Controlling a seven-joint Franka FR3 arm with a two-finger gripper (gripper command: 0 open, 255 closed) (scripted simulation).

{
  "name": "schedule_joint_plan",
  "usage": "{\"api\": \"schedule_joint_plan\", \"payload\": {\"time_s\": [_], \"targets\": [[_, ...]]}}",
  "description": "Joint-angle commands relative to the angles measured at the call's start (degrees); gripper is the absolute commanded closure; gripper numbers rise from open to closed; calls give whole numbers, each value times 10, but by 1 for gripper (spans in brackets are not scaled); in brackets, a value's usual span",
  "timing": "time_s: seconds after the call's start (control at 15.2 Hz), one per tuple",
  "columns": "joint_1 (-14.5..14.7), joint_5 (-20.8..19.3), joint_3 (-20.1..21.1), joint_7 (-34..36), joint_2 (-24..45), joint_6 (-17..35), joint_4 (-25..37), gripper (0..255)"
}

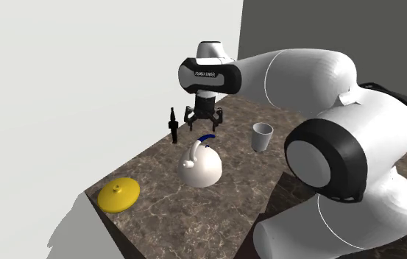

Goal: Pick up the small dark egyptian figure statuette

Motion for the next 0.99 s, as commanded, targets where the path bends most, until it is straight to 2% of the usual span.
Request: {"api": "schedule_joint_plan", "payload": {"time_s": [0.0,0.46,0.92], "targets": [[1,-16,15,31,43,16,39,0],[21,-95,50,139,187,34,192,0],[77,-189,52,227,342,3,394,0]]}}
